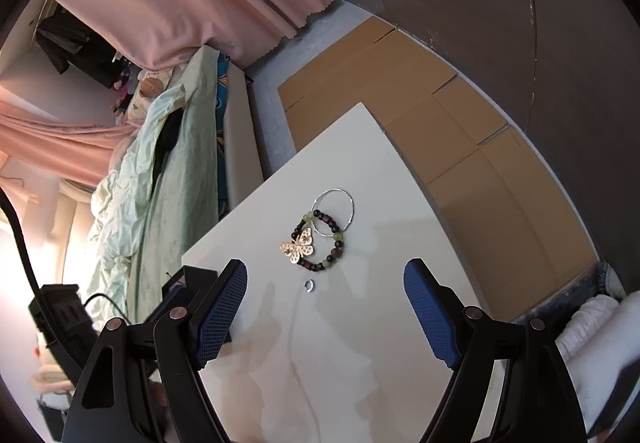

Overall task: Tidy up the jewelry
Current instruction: 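Move the left gripper to the butterfly-charm bead bracelet and grasp it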

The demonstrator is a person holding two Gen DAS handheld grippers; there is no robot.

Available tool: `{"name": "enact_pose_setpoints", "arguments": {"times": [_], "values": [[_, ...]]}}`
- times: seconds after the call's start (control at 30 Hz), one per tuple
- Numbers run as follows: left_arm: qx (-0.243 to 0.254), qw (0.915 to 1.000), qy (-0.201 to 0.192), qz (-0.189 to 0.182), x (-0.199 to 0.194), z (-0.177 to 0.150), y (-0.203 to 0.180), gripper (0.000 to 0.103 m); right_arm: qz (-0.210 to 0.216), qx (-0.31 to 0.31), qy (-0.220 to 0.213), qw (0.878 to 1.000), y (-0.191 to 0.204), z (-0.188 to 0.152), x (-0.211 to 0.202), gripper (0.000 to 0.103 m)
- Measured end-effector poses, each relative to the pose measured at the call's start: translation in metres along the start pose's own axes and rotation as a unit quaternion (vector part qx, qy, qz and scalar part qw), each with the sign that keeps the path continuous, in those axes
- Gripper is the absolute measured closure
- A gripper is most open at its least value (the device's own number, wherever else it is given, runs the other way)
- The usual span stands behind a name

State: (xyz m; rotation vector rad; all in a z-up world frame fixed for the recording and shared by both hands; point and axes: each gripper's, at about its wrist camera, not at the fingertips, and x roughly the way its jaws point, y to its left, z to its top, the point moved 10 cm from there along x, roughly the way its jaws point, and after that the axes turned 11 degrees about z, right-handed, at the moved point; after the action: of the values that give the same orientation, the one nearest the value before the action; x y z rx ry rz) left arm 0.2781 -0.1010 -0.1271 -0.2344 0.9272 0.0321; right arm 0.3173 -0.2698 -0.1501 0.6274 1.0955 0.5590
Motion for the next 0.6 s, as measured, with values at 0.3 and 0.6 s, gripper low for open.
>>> {"name": "enact_pose_setpoints", "arguments": {"times": [0.3,0.6], "values": [[-0.007,0.9991,0.041,0.003,0.041,-0.002,-0.008,0.046,0.0,0.034,0.005,0.999,-0.017,0.011,0.014,0.022],[0.017,0.997,0.07,0.03,0.077,-0.005,-0.018,0.048,0.002,0.044,0.006,0.999,-0.018,0.023,0.023,0.026]]}}
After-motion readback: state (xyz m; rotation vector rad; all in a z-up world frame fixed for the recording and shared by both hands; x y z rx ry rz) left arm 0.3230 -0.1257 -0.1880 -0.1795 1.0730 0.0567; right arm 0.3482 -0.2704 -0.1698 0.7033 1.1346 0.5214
